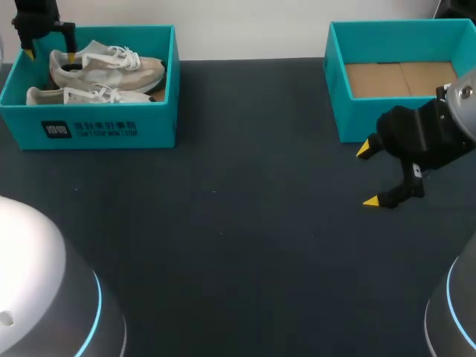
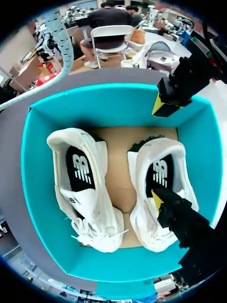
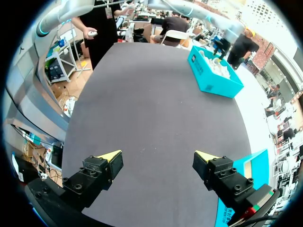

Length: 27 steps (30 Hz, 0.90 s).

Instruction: Take the shoe out of the shoebox, open the shoe tongue, remove and reinsert the insole, then place the shoe into the shoebox

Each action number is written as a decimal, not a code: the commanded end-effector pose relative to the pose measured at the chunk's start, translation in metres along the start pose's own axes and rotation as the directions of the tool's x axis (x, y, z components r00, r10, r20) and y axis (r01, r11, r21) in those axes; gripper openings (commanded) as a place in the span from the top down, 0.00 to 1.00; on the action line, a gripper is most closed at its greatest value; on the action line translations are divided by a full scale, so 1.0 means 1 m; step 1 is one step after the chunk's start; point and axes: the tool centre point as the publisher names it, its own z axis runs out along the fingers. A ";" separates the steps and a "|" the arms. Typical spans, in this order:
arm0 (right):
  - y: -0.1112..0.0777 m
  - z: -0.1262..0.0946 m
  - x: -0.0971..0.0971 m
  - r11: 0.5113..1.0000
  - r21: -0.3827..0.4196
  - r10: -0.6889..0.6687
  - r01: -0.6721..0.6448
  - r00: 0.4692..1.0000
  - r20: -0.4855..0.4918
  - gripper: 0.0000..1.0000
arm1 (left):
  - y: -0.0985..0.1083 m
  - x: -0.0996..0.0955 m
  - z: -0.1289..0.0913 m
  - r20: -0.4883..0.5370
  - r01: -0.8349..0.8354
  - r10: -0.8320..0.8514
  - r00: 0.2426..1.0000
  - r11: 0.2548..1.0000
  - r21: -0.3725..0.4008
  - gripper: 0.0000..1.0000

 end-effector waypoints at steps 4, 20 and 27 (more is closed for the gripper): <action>0.000 0.001 0.000 1.000 0.002 0.000 0.000 1.000 0.000 0.00 | -0.023 -0.001 -0.002 -0.005 0.000 0.000 1.000 0.997 -0.072 0.00; 0.000 0.001 0.000 1.000 0.002 0.000 0.000 1.000 0.000 0.00 | -0.071 0.007 0.002 -0.003 0.044 -0.044 0.999 0.997 -0.068 0.00; 0.000 0.001 0.000 1.000 0.002 0.000 0.000 1.000 0.000 0.00 | -0.097 0.009 0.004 0.002 0.053 -0.053 0.999 0.995 -0.085 0.00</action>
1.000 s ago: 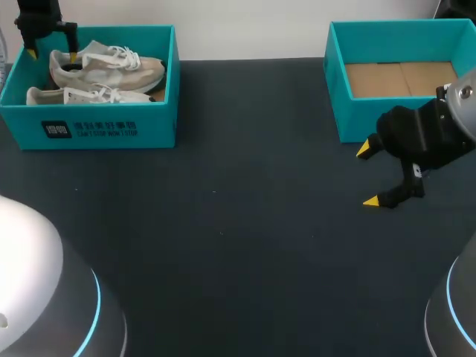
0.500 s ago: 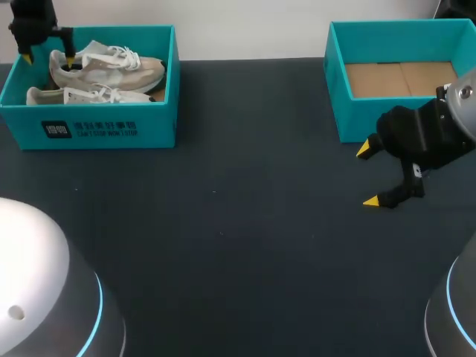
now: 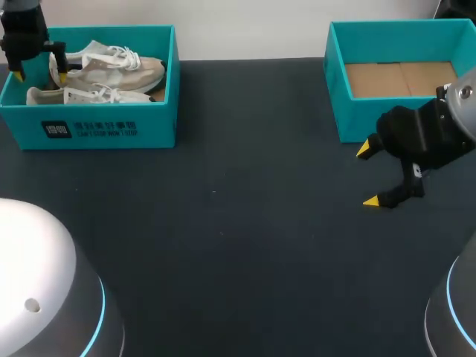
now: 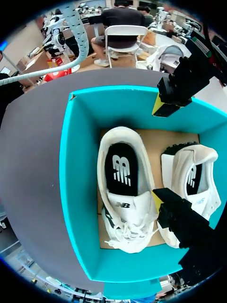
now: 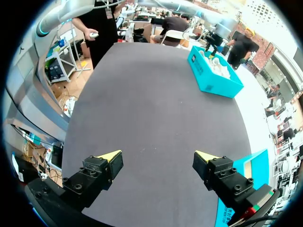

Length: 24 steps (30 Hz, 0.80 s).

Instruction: Take the shoe out of the shoebox, open the shoe tongue, remove and reinsert the insole, then place the shoe into the shoebox

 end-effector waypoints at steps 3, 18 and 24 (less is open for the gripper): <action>0.000 0.001 0.000 1.000 0.002 0.000 0.000 1.000 0.000 0.00 | -0.027 0.006 -0.001 -0.003 -0.015 0.015 1.000 0.995 -0.098 0.00; 0.000 0.001 0.000 1.000 0.002 0.000 0.000 1.000 0.000 0.00 | -0.036 0.007 0.028 -0.008 -0.007 0.007 1.000 0.999 -0.051 0.05; 0.000 0.001 0.000 1.000 0.002 0.000 0.000 1.000 0.000 0.00 | -0.034 0.008 0.048 -0.002 0.013 -0.013 1.000 1.000 -0.027 0.18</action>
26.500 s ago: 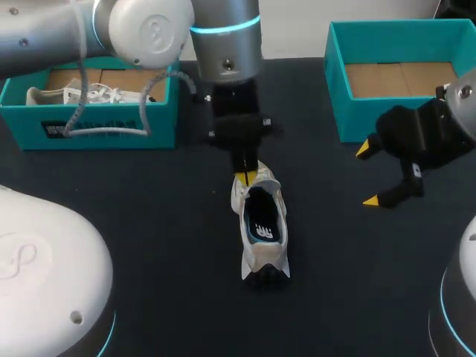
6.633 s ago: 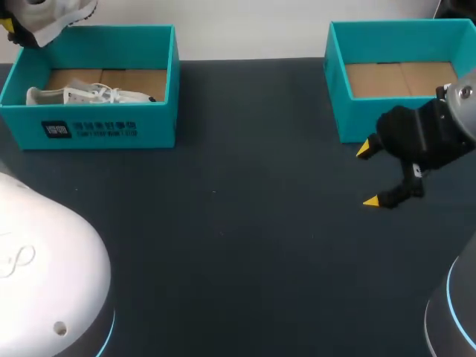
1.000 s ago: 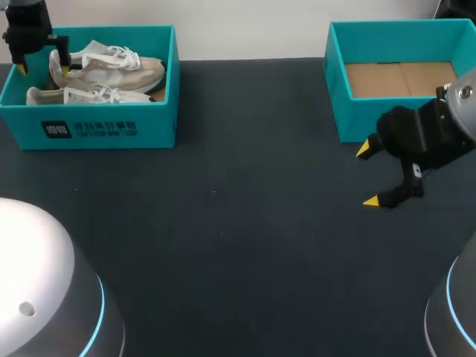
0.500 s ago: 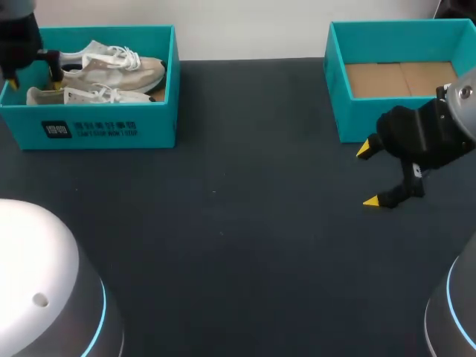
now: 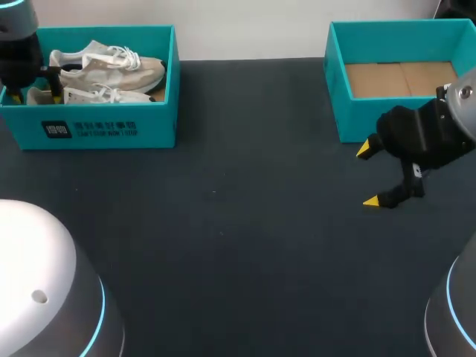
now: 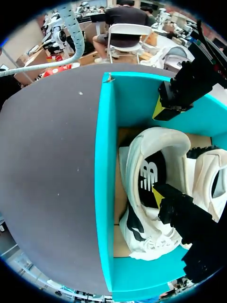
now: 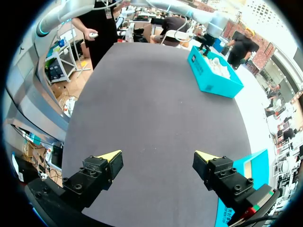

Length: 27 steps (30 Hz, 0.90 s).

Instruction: Take the shoe out of the shoebox, open the shoe tongue, remove and reinsert the insole, then place the shoe into the shoebox

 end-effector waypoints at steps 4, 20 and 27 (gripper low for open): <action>0.000 0.001 0.000 1.000 0.002 0.000 0.000 1.000 0.000 0.00 | 0.004 0.002 0.022 0.011 0.021 -0.021 1.000 1.000 0.013 0.29; 0.000 0.001 0.000 1.000 0.002 0.000 0.000 1.000 0.000 0.00 | 0.001 0.008 0.029 -0.068 0.000 0.003 0.998 0.999 0.048 0.92; 0.000 0.001 0.000 1.000 0.002 0.000 0.000 1.000 0.000 0.00 | 0.001 0.017 0.009 -0.072 -0.067 0.072 0.995 0.995 0.077 1.00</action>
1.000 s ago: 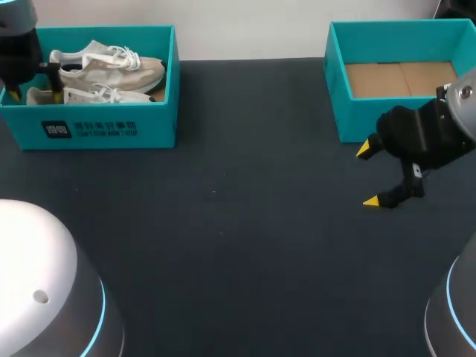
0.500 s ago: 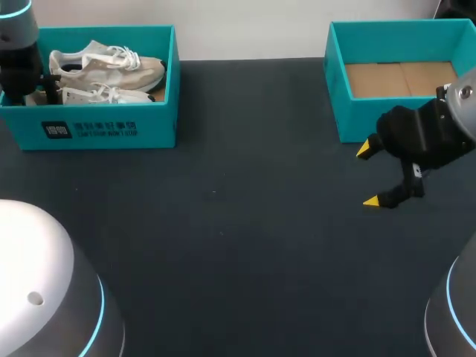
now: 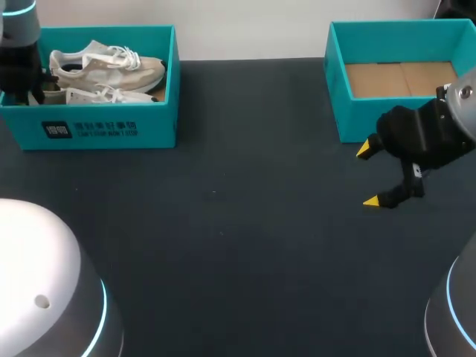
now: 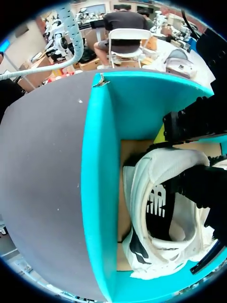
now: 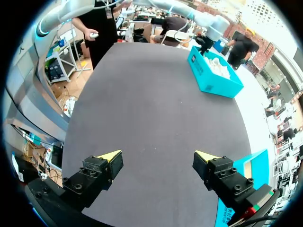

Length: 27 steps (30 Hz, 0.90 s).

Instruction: Take the shoe out of the shoebox, open the shoe tongue, remove and reinsert the insole, then place the shoe into the shoebox

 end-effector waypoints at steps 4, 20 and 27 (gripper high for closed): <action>0.000 0.001 0.000 1.000 0.002 0.000 0.000 1.000 0.000 0.00 | 0.000 0.006 -0.031 -0.009 -0.075 0.075 0.997 0.997 0.031 1.00; 0.000 0.001 0.000 1.000 0.002 0.000 0.000 1.000 0.000 0.00 | 0.003 0.027 -0.113 -0.032 -0.128 0.129 0.991 0.991 0.044 1.00; 0.000 0.001 0.000 1.000 0.002 0.000 0.000 1.000 0.000 0.00 | 0.006 0.041 -0.146 -0.013 -0.111 0.111 0.994 0.994 0.019 1.00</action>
